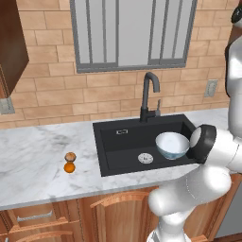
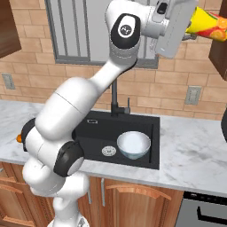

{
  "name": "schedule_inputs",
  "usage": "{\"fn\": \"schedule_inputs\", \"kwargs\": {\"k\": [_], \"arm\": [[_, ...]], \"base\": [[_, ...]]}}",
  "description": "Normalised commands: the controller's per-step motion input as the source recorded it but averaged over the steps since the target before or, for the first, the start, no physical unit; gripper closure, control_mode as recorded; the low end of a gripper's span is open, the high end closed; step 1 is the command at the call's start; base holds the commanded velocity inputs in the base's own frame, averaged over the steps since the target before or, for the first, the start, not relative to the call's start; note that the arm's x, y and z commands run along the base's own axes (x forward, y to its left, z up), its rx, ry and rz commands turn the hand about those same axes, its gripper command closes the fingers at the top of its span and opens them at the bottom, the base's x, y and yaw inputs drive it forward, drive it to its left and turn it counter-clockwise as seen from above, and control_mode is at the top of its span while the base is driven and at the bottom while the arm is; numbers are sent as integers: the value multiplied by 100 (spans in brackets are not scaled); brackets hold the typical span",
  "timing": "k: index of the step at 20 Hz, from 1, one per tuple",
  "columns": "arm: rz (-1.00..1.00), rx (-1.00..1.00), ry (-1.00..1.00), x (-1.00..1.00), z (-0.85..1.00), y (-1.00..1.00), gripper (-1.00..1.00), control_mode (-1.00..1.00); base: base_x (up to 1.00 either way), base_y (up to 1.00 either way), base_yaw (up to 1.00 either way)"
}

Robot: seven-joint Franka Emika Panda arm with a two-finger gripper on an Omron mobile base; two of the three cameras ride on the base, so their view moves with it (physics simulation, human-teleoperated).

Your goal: Remove the tangerine and tangerine from the sink. Then move the bowl and cup from the counter to the sink for washing.

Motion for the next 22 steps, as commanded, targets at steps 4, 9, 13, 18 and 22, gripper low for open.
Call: {"fn": "schedule_inputs", "kwargs": {"k": [4, 9, 13, 18, 22], "arm": [[0, 0, 25, -6, 16, 14, 100, -100], [0, 0, 32, -5, 15, 17, 100, -100], [0, 4, 28, -9, 4, 24, 100, -100], [0, 9, 25, -14, 0, 19, 100, -100], [0, 13, 23, -23, 0, 15, 100, -100]], "base": [[0, 0, 0], [0, 0, 0], [0, 0, 0], [0, 0, 0], [0, 0, 0]]}}
